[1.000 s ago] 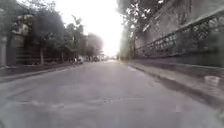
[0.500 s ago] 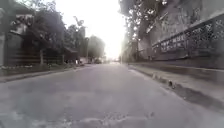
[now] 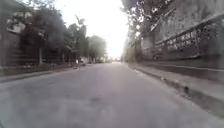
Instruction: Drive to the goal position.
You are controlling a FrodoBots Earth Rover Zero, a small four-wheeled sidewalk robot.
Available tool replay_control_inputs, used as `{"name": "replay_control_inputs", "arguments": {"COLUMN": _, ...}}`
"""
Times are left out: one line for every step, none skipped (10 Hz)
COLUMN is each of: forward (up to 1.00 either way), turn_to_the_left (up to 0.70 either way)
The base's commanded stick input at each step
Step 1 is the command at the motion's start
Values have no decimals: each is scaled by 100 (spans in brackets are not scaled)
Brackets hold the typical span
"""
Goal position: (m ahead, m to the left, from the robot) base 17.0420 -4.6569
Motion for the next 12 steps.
{"name": "replay_control_inputs", "arguments": {"forward": 100, "turn_to_the_left": -11}}
{"name": "replay_control_inputs", "arguments": {"forward": 100, "turn_to_the_left": -37}}
{"name": "replay_control_inputs", "arguments": {"forward": 100, "turn_to_the_left": -40}}
{"name": "replay_control_inputs", "arguments": {"forward": 100, "turn_to_the_left": -40}}
{"name": "replay_control_inputs", "arguments": {"forward": 100, "turn_to_the_left": -40}}
{"name": "replay_control_inputs", "arguments": {"forward": 100, "turn_to_the_left": -40}}
{"name": "replay_control_inputs", "arguments": {"forward": 100, "turn_to_the_left": -12}}
{"name": "replay_control_inputs", "arguments": {"forward": 100, "turn_to_the_left": 0}}
{"name": "replay_control_inputs", "arguments": {"forward": 100, "turn_to_the_left": 0}}
{"name": "replay_control_inputs", "arguments": {"forward": 100, "turn_to_the_left": 0}}
{"name": "replay_control_inputs", "arguments": {"forward": 100, "turn_to_the_left": 0}}
{"name": "replay_control_inputs", "arguments": {"forward": 100, "turn_to_the_left": 0}}
